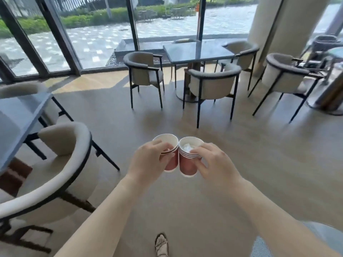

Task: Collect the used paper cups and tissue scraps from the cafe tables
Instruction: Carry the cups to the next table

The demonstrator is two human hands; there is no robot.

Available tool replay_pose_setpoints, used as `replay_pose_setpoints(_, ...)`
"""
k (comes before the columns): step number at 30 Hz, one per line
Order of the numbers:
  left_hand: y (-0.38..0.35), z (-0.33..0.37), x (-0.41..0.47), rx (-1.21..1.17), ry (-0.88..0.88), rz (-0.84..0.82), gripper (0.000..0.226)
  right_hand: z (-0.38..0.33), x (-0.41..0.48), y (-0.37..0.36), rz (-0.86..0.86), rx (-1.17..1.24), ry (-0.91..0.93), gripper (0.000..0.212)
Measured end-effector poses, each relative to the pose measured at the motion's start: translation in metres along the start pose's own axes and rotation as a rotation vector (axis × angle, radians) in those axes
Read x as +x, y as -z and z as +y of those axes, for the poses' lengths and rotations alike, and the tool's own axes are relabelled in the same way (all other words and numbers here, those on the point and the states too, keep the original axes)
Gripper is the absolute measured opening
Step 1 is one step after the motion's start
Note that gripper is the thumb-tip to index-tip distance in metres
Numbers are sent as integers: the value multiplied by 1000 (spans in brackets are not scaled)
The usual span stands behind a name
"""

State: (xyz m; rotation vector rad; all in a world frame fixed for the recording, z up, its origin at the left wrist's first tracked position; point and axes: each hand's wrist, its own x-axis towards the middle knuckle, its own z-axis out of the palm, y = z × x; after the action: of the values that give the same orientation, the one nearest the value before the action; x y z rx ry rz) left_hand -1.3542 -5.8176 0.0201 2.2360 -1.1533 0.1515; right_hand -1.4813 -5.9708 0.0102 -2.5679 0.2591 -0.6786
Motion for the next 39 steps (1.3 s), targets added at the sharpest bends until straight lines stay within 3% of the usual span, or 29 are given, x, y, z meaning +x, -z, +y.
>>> replay_pose_setpoints(9,-91,3,164,-47,-234,-153,12,132,72,20,66,-128,-181,26)
replay_pose_setpoints(23,-205,24,408,-73,-345,-315,5,299,206,58,255,-220,-382,28)
replay_pose_setpoints(29,-279,81,489,-102,-435,-388,11,393,218,100,292,-269,-514,28)
replay_pose_setpoints(39,-436,251,651,-156,-566,-460,14,598,241,231,378,-326,-618,26)
